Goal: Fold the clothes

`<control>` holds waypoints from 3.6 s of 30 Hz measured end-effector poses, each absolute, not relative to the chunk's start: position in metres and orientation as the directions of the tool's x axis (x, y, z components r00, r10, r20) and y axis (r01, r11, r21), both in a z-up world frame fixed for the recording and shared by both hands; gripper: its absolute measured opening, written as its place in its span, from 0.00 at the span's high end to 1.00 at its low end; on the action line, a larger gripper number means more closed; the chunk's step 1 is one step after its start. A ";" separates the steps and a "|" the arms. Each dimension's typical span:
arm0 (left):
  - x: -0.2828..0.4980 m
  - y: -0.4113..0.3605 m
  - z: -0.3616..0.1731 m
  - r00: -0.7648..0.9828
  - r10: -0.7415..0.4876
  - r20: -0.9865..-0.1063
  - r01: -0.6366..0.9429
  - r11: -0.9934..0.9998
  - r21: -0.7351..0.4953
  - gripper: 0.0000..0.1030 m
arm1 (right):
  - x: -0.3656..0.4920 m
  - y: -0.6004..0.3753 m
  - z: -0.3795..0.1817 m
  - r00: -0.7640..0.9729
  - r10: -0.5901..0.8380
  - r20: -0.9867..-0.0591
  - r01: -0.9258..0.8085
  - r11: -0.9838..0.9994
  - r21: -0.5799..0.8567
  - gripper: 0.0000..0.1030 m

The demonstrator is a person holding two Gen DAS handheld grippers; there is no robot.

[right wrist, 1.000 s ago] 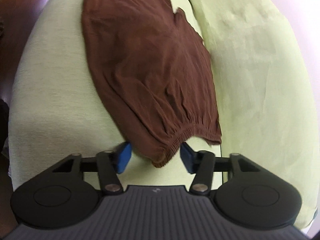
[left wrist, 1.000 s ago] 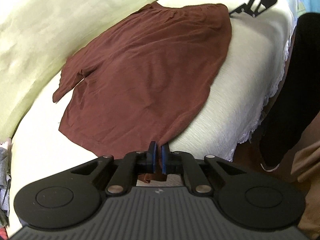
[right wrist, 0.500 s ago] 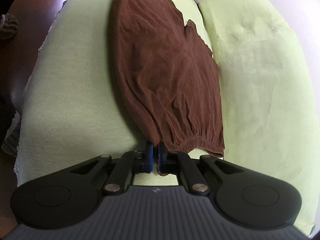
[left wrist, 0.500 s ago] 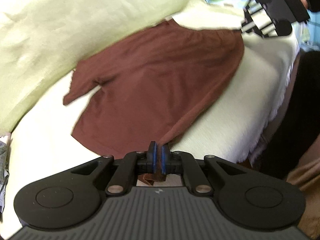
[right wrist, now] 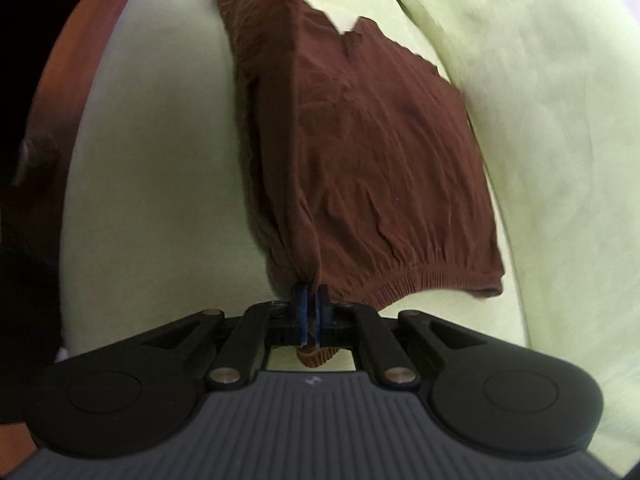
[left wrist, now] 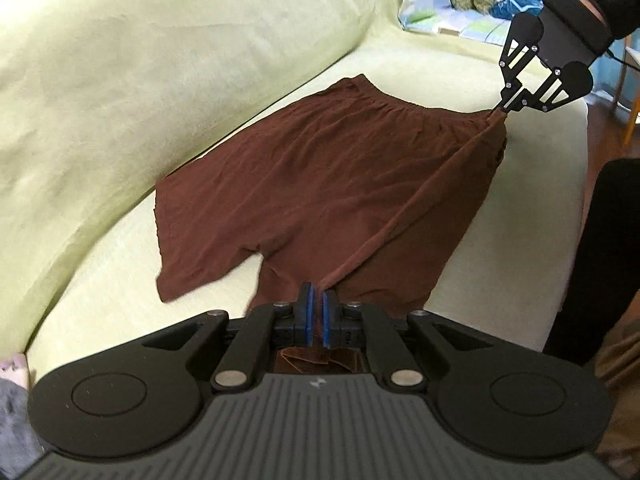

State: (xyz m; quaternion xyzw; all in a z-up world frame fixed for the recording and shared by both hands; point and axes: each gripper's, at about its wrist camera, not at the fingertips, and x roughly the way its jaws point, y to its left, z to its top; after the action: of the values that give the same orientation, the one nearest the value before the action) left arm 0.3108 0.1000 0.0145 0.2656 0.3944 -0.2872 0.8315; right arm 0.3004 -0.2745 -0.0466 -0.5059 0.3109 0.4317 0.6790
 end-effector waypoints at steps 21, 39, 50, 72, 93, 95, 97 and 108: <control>0.523 0.126 0.067 0.360 -0.248 -0.899 0.745 0.657 0.117 0.98 | 0.448 -0.258 0.038 0.125 0.271 -0.954 -0.950 0.309 -0.037 0.99; 0.679 0.097 0.006 0.370 -0.169 -0.914 0.820 0.523 0.235 0.98 | 0.577 -0.309 0.009 0.083 0.359 -0.930 -0.721 0.666 0.193 0.99; 0.696 0.085 -0.033 0.438 -0.057 -0.897 0.787 0.507 0.352 0.98 | 0.597 -0.326 -0.019 0.121 0.436 -0.892 -0.622 0.734 0.274 1.00; 0.705 0.108 -0.088 0.473 0.002 -0.881 0.767 0.490 0.414 0.82 | 0.563 -0.343 -0.047 0.191 0.389 -0.901 -0.538 0.809 0.236 0.97; 0.602 0.311 -0.017 0.390 -0.076 -0.918 0.268 0.963 0.034 0.49 | 0.428 -0.292 0.029 0.423 0.327 -0.845 -0.215 0.942 0.257 0.60; 0.572 0.292 -0.019 0.383 -0.077 -0.920 0.255 0.967 0.025 0.49 | 0.408 -0.293 0.027 0.418 0.332 -0.845 -0.140 0.943 0.302 0.59; 0.543 0.274 -0.016 0.385 -0.084 -0.919 0.288 0.957 0.033 0.49 | 0.388 -0.299 0.021 0.418 0.323 -0.849 -0.044 0.941 0.336 0.59; 0.444 0.175 0.003 0.364 -0.325 -0.873 0.148 0.945 -0.291 0.49 | 0.361 -0.361 0.010 0.400 0.290 -0.869 0.031 0.944 0.330 0.58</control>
State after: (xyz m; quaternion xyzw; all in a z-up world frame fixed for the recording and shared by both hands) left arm 0.4439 0.1751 0.0025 -0.0814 0.5451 -0.1439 0.8219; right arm 0.3612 -0.3605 0.0102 0.1484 0.5418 0.0786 0.8235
